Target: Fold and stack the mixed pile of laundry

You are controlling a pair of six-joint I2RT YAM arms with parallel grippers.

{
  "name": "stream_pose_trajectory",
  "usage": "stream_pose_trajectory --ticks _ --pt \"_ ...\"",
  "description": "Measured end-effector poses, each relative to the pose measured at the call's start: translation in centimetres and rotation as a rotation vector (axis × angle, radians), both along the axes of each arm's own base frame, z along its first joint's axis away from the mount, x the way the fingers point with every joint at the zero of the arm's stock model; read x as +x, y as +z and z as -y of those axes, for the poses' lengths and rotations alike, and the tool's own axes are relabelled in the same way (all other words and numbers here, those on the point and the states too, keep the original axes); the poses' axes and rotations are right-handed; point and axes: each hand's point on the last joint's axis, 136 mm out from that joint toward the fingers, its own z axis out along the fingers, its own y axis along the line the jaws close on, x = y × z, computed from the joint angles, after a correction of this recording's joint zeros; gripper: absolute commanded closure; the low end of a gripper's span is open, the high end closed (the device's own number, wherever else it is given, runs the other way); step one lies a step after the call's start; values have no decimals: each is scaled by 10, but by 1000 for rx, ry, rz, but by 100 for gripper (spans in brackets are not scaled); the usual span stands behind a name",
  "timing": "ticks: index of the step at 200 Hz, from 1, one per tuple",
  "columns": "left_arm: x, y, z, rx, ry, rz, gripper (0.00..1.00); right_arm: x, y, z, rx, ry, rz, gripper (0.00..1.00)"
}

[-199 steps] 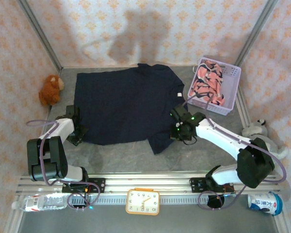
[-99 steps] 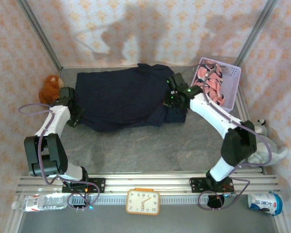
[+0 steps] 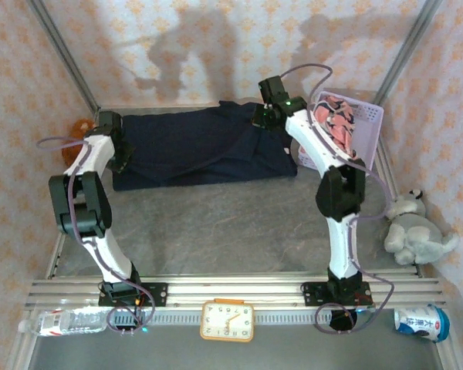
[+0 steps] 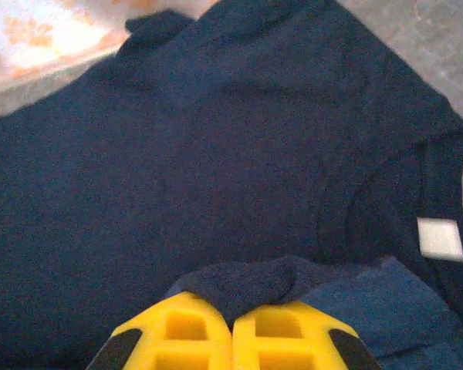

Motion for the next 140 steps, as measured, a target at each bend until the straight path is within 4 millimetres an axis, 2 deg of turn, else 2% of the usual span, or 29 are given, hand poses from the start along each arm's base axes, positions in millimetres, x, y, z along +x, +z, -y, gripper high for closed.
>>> stream_pose_trajectory --ticks 4,10,15,22,28,40,60,85,100,111,120,131,140 --pt "5 -1 -1 -1 -2 -2 85 7 -3 0 -1 -2 -1 67" --pt "14 -4 -3 -1 -8 -9 51 17 -8 1 1 -6 -4 50" --pt "21 -7 -4 -2 -15 -17 34 25 -14 2 1 -12 -8 36" --pt "30 -10 -6 -2 -21 -21 24 33 -20 5 3 -19 -12 22" --pt "36 -14 -7 -5 -24 -24 22 39 -25 8 2 -28 -16 18" --pt "41 -20 -8 -10 -26 -35 21 41 -35 18 -8 -42 -42 18" --pt "34 -23 -5 -18 -37 -67 21 36 -44 32 -31 -50 -79 19" --pt "27 -16 0 -9 -67 -66 24 11 -55 42 -65 -38 -143 24" --pt "12 -11 8 -15 -87 -66 32 -8 -61 47 -90 -20 -181 35" --pt "2 -6 15 -20 -103 -56 43 -21 -65 50 -98 -14 -205 49" --pt "-3 -2 21 -30 -110 -43 53 -31 -69 51 -107 0 -224 57" --pt "-4 2 29 -36 -133 -23 63 -42 -76 53 -102 2 -250 63" --pt "1 3 37 -48 -142 -4 66 -48 -83 53 -100 7 -269 65"
